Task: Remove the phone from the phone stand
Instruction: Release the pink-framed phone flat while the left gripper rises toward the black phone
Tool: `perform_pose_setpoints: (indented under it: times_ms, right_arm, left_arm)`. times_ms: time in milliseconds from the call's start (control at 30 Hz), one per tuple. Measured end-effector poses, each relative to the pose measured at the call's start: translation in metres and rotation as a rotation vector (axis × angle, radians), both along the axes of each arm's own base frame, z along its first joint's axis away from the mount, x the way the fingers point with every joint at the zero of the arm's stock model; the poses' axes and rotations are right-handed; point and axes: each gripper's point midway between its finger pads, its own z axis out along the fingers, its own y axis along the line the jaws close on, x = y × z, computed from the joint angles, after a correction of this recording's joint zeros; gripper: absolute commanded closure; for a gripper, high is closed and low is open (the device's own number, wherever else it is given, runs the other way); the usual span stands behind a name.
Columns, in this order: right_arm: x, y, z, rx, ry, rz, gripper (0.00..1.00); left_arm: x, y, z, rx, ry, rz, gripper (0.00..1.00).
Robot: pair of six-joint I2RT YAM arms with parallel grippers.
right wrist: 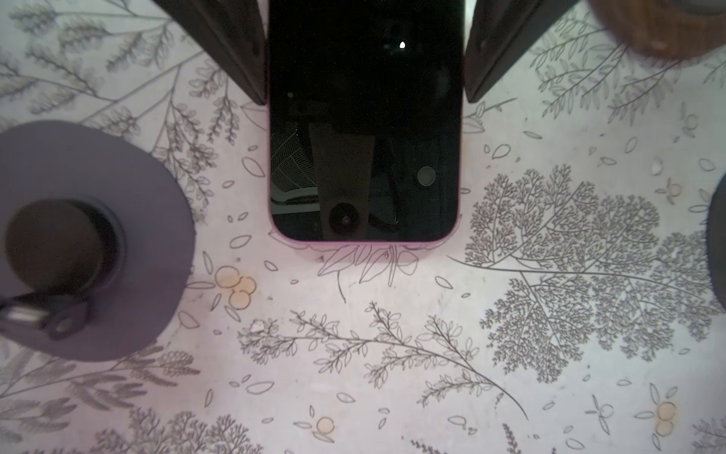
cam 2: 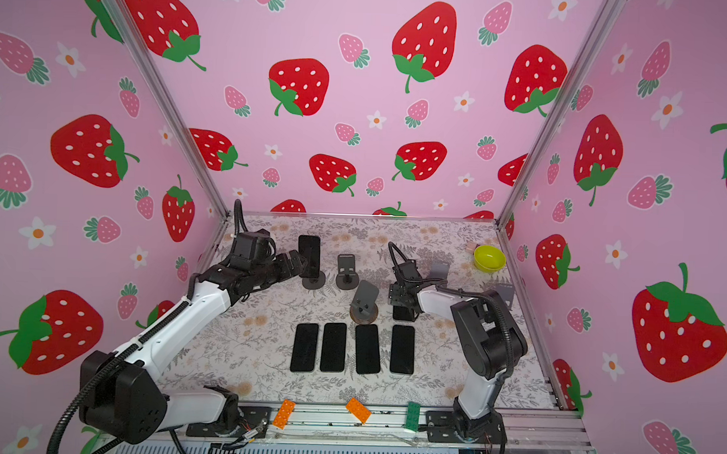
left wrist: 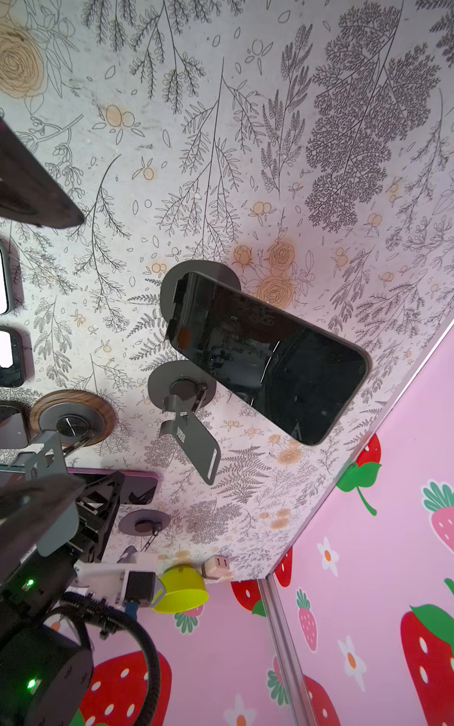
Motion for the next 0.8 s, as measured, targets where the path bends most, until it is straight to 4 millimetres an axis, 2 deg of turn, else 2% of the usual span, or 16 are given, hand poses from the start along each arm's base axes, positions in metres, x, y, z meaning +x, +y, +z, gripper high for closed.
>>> perform_pose_setpoints:
  times_ms: [133, 233, 467, 567, 800]
  right_arm:
    - [-0.011, -0.001, 0.001, 0.019, 0.022, 0.002, 0.22]
    - [-0.016, -0.003, 0.001, 0.022, 0.031, 0.003, 0.18]
    - [-0.021, -0.001, 0.009, 0.035, 0.033, 0.012, 0.12]
    - [-0.017, -0.001, 0.030, 0.063, -0.014, 0.002, 0.10]
    - [-0.006, -0.004, 0.113, 0.183, -0.266, -0.029, 0.07]
  left_arm:
    - [0.002, 0.000, 0.002, 0.007, -0.006, 0.005, 0.02]
    - [0.003, -0.003, 0.003, 0.009, -0.010, 0.001, 0.02]
    - [0.006, -0.022, -0.001, 0.035, -0.004, -0.047, 0.01]
    - [0.011, -0.022, -0.004, 0.066, -0.007, -0.047, 0.00]
    - [0.029, -0.022, -0.004, 0.166, -0.061, -0.076, 0.01]
